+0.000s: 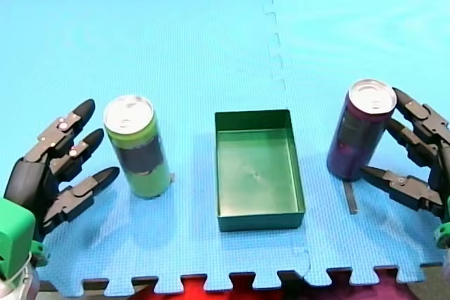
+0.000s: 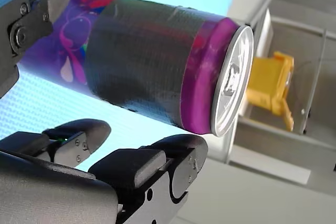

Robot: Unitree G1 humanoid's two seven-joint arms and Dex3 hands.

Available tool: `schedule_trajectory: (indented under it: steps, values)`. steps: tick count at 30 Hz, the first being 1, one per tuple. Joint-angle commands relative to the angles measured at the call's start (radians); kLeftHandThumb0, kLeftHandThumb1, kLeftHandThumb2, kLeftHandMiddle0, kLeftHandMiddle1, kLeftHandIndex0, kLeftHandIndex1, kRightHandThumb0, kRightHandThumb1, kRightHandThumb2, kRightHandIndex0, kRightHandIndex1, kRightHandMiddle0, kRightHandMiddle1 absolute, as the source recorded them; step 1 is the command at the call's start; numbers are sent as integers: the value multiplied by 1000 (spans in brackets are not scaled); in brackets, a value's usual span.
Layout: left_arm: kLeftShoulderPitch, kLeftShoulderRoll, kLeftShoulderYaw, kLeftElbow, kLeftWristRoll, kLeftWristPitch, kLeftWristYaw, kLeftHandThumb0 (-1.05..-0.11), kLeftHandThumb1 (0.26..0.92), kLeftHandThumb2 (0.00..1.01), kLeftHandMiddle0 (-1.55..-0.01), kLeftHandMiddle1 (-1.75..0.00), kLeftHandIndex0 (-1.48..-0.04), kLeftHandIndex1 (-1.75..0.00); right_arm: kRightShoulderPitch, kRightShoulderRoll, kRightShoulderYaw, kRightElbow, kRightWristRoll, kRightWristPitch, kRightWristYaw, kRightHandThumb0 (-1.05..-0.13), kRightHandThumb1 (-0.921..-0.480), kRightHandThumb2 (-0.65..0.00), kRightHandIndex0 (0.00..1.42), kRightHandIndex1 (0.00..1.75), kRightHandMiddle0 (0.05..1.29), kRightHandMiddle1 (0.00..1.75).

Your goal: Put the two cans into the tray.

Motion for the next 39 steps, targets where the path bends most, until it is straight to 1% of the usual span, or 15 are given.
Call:
schedule_trajectory:
  steps: [1, 6, 12, 15, 25, 29, 32, 35, 37, 39]
  values:
    - [-2, 2, 4, 0, -6, 1, 0, -1048, 831, 0, -461, -1, -402, -2, -4, -5, 1, -4, 0, 4, -4, -762, -603, -2, 552, 0, 479, 0]
    - [-2, 3, 5, 1, -5, 0, -1, -1048, 830, 0, -459, 0, -403, -2, -6, -8, 3, -1, 3, 8, 2, -757, -603, -1, 547, 0, 476, 0]
    - [-6, 5, 5, 9, -2, 1, 2, -1048, 830, 0, -459, 0, -404, -2, -14, -11, 3, 15, 16, 12, 27, -722, -606, -1, 533, 0, 459, 0]
    - [-9, 6, 5, 12, -2, 2, 1, -1048, 830, 0, -458, 0, -404, -2, -15, -14, 5, 17, 17, 14, 38, -700, -608, -2, 527, 0, 449, 0]
    - [-10, 8, 4, 14, 1, 3, 4, -1048, 830, 1, -454, 0, -407, -2, -18, -15, 11, 6, 15, 31, 50, -656, -615, -2, 503, 0, 421, 0]
    - [-12, 9, 4, 15, 1, 5, 4, -1048, 832, 1, -454, 0, -408, -2, -24, -13, 14, 8, 13, 35, 48, -649, -616, -1, 496, 0, 413, 0]
    - [-12, 9, 4, 12, 2, 8, 5, -1048, 833, 2, -455, 0, -410, -3, -32, -10, 16, 14, 13, 38, 48, -645, -616, -1, 491, 0, 407, 0]
    - [-10, 9, 4, 7, 1, 11, 6, -1048, 834, 2, -454, 0, -410, -3, -38, -3, 17, 13, 18, 39, 50, -642, -615, 0, 488, 0, 401, 0]
    - [-9, 10, 5, 6, 0, 12, 4, -1048, 835, 2, -454, 0, -410, -2, -42, 3, 16, 17, 25, 37, 54, -640, -615, 0, 488, 1, 399, 0]
    - [-8, 12, 6, 5, -2, 13, 2, -1048, 835, 2, -454, 0, -410, -2, -47, 9, 12, 25, 37, 34, 63, -637, -614, 0, 490, 1, 399, 0]
